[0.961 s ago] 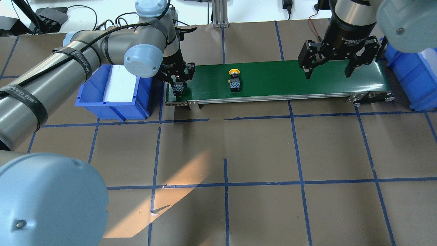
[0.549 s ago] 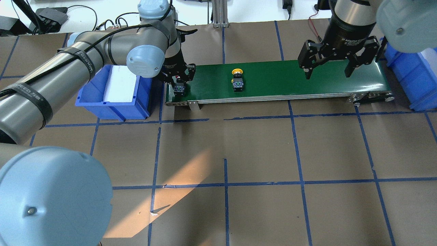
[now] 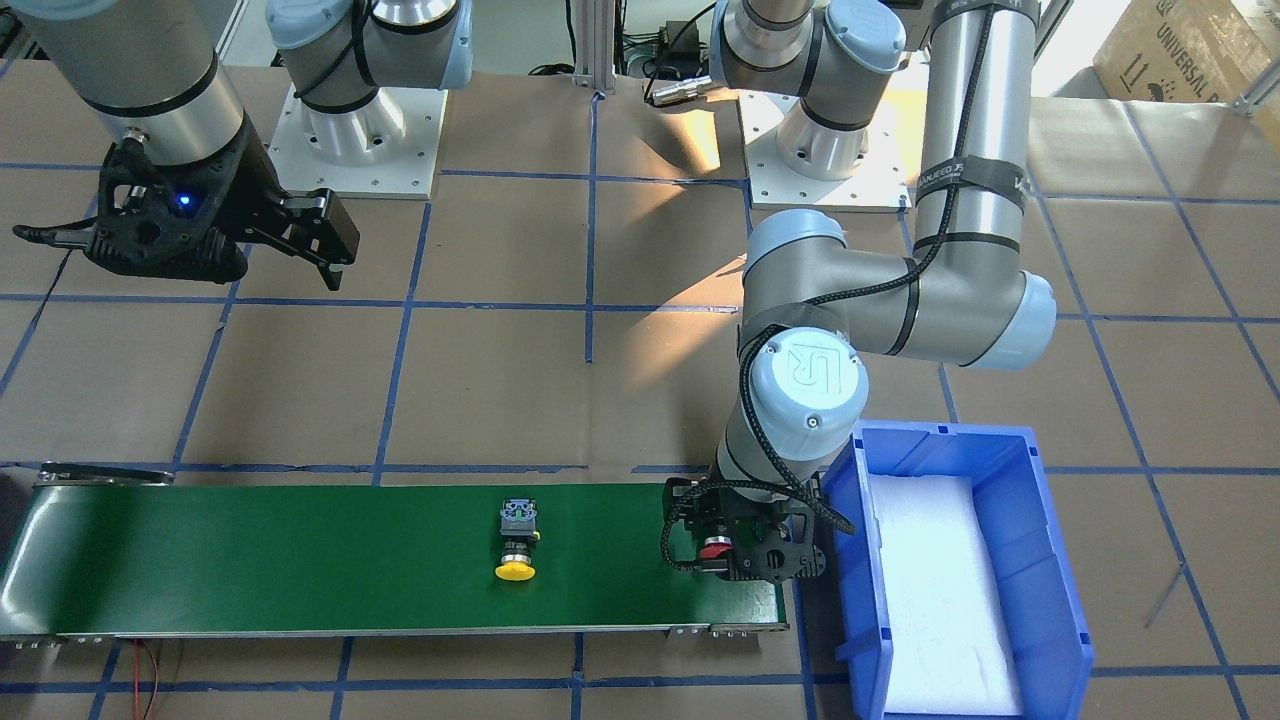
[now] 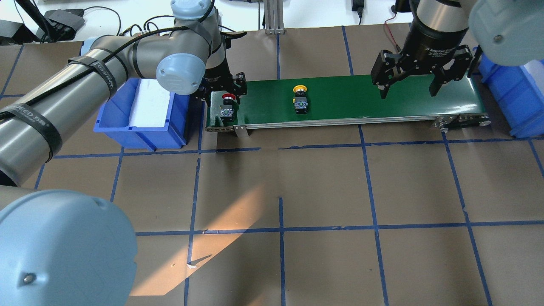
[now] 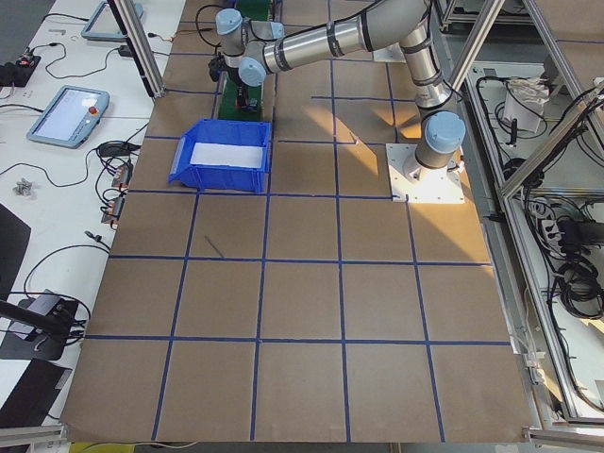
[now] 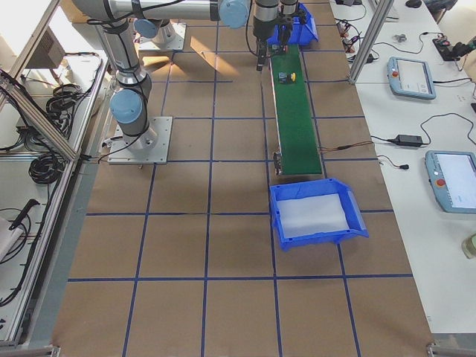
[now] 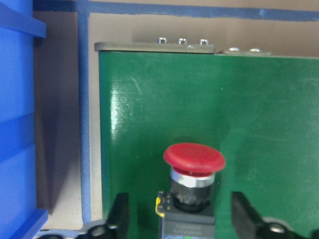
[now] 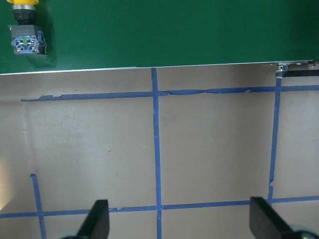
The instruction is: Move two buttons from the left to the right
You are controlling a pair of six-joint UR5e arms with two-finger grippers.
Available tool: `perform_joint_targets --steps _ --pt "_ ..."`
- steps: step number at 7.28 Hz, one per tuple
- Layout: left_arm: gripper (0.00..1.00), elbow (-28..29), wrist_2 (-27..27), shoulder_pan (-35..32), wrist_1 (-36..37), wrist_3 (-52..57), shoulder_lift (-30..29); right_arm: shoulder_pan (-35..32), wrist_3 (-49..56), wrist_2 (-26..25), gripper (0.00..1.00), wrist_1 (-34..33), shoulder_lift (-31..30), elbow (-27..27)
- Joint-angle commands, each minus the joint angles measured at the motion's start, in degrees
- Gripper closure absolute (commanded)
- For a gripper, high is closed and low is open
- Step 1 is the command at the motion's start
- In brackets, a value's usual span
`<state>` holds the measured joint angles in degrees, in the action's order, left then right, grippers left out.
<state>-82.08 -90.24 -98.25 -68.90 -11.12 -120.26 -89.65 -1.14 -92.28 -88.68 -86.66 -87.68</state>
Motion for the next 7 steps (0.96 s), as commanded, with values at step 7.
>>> perform_joint_targets --steps 7 --pt "0.0 -13.72 -0.73 6.58 -15.9 10.85 33.32 0.0 0.0 0.0 0.0 0.09 0.0 -0.12"
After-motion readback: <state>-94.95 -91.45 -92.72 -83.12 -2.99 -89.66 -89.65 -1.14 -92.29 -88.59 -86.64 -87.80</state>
